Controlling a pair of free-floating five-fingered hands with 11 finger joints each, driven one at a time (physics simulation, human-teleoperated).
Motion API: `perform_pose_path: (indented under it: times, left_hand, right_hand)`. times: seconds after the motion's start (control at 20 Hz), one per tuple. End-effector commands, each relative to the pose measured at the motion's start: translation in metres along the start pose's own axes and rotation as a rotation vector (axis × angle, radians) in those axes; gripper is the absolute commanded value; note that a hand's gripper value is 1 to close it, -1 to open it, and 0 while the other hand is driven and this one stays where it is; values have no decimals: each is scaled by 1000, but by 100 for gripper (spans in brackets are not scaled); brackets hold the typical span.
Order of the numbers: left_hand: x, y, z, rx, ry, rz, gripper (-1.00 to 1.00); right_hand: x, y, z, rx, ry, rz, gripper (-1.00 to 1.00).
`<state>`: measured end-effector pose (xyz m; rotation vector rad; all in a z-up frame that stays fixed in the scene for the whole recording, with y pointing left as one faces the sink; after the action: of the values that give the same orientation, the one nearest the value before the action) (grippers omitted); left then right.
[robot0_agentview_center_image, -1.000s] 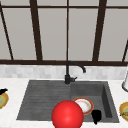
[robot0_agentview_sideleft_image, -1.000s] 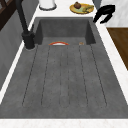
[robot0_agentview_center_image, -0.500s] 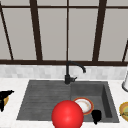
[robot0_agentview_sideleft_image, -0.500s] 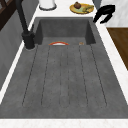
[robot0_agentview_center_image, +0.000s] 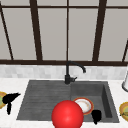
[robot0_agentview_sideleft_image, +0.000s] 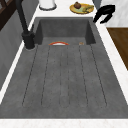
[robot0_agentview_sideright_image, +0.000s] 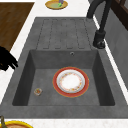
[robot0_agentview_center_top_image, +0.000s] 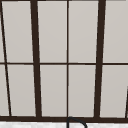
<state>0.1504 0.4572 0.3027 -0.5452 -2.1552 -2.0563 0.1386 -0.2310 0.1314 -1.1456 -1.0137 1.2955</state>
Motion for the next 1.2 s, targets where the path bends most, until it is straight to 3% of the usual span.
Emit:
perform_pose_path:
  times: [0.0, 0.95, 1.15]
  left_hand:
    - [0, -8, -22, -49, 29, 8, -100]
    - [6, -33, -138, -78, 38, 27, -100]
    - [0, -44, -164, -78, 45, 17, -100]
  right_hand:
    - [0, 0, 0, 0, 0, 0, 0]
    - [0, 0, 0, 0, 0, 0, 0]
    - [0, 0, 0, 0, 0, 0, 0]
